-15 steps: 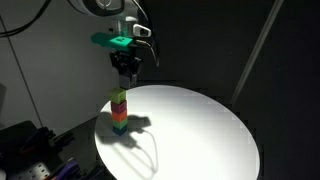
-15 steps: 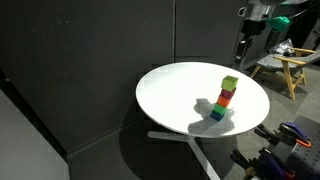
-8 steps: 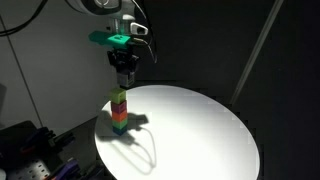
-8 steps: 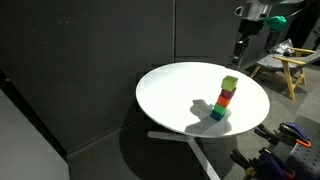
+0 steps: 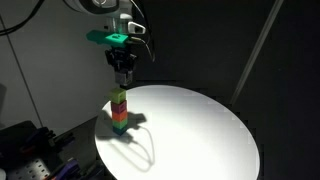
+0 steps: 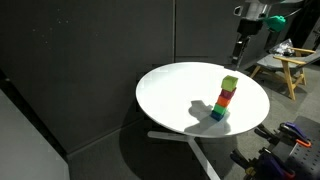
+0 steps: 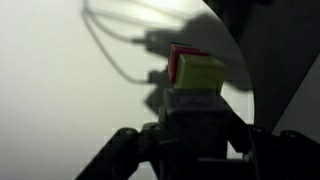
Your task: Put the grey block on top of the yellow block on the pile
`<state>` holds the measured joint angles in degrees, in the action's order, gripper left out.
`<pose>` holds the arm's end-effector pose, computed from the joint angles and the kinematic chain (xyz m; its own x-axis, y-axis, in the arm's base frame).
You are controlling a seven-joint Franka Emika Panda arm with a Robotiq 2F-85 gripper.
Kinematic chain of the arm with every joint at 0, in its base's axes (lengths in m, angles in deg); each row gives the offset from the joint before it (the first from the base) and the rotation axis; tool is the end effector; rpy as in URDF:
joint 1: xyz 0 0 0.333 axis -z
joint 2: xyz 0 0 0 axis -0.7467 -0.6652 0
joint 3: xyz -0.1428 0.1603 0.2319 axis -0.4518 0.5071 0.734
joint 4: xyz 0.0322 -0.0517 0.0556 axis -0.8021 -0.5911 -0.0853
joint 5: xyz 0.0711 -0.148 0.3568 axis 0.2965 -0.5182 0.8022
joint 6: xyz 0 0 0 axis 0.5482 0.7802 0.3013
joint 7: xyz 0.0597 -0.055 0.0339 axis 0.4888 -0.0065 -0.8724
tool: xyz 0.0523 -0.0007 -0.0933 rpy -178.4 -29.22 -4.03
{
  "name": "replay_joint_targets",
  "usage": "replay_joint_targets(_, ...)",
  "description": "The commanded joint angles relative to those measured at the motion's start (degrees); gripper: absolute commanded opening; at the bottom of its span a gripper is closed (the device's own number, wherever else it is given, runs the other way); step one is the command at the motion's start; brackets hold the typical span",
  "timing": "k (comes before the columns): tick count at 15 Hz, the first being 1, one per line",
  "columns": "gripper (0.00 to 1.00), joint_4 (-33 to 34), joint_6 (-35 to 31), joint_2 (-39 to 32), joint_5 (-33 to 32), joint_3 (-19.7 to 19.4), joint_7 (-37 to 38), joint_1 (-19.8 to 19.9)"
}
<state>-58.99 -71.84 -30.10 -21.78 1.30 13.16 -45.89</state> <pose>0.4611 -0.0677 0.4027 0.9701 0.2352 0.0596 0.2359 -0.9718 -0.0052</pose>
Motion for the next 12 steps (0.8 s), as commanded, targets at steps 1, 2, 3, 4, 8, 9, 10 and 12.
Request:
replay_joint_targets(1,0.31,-1.07,0.72,1.71,-0.05,0.13,0.02,-0.44)
replay_joint_targets(2,0.31,-1.3,0.63,1.75,-0.11,0.16,-0.04,-0.46)
replay_joint_targets(3,0.31,-1.48,0.58,1.77,-0.14,0.17,-0.09,-0.49)
replay_joint_targets(4,0.31,-1.68,0.54,1.8,-0.17,0.17,-0.16,-0.5)
replay_joint_targets(8,0.31,-2.78,0.31,2.01,-0.42,0.18,-0.35,-0.43)
replay_joint_targets(9,0.31,-3.05,0.29,2.04,-0.45,0.15,-0.4,-0.4)
replay_joint_targets(10,0.31,-3.29,0.23,2.03,-0.51,0.14,-0.42,-0.38)
replay_joint_targets(12,0.31,-3.66,0.16,2.0,-0.64,0.15,-0.4,-0.36)
